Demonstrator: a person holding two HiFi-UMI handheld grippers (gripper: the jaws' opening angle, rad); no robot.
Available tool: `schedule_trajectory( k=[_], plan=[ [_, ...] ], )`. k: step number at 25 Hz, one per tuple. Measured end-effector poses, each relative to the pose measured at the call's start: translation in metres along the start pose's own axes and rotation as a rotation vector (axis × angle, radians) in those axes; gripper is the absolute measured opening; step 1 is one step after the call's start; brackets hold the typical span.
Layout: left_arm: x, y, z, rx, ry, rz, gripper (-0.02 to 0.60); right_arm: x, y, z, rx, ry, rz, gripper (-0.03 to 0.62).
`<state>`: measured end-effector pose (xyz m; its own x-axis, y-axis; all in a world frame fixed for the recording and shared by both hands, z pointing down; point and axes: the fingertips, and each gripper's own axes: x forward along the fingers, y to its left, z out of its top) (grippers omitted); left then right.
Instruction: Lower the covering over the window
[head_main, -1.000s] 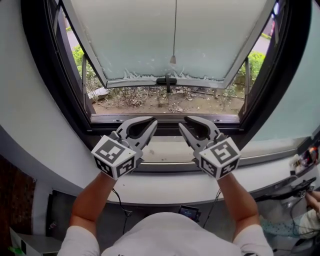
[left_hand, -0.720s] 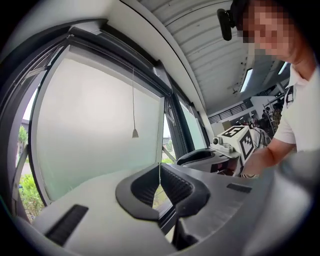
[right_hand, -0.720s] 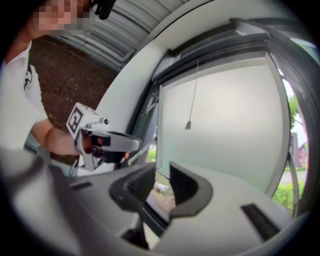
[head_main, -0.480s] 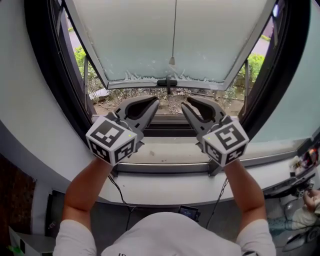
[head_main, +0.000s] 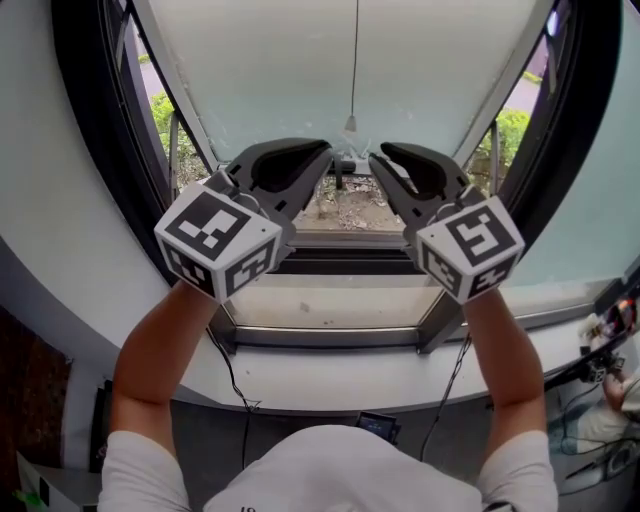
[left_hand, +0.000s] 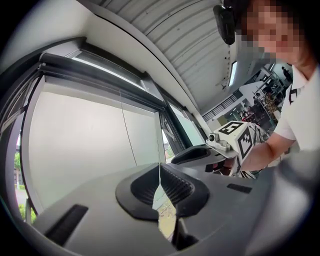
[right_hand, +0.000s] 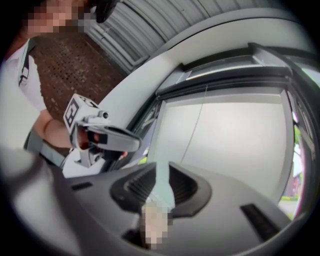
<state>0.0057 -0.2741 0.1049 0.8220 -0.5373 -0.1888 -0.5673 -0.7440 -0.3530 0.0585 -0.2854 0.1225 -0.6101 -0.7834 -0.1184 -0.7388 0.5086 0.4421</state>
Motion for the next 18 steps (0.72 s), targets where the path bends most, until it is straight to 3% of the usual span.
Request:
schedule_trajectory(
  k=[18],
  plan=[
    [0.032, 0.038, 0.066, 0.169, -0.013, 0.059, 0.018, 0.023, -0.036, 0.065, -0.128, -0.038, -0.042, 0.083]
  ],
)
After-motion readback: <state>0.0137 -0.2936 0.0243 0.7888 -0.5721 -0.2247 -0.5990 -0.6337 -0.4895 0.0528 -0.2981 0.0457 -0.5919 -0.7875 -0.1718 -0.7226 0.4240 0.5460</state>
